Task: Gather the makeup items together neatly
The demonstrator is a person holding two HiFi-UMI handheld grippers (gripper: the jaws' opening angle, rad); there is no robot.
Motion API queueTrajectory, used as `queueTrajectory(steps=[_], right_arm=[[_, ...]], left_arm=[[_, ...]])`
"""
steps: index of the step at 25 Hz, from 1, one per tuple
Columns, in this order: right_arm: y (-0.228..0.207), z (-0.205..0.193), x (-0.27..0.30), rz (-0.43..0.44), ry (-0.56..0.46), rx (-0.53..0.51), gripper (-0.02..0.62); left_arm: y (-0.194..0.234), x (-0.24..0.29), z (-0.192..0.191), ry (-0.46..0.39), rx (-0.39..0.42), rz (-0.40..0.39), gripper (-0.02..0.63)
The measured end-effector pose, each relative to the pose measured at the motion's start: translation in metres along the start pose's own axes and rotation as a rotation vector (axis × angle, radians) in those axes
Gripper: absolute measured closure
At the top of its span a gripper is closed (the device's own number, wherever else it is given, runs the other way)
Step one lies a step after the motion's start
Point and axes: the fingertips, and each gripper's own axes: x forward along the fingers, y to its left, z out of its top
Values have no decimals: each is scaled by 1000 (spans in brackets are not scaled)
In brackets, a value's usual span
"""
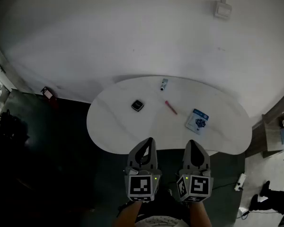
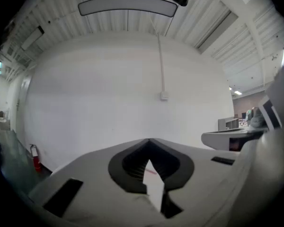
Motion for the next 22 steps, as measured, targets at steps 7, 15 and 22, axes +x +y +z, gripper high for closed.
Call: queueTrajectory(steps=[7,15,22], right_arm=[[1,-1,4,3,0,2,592],[-2,-3,7,15,8,15,592],[-10,1,11,45,-8,38,591]], left_arm=[[3,5,1,-10,4,-4,592],[1,11,0,-25,7,1,592],[-6,18,-2,6,3,21,592]])
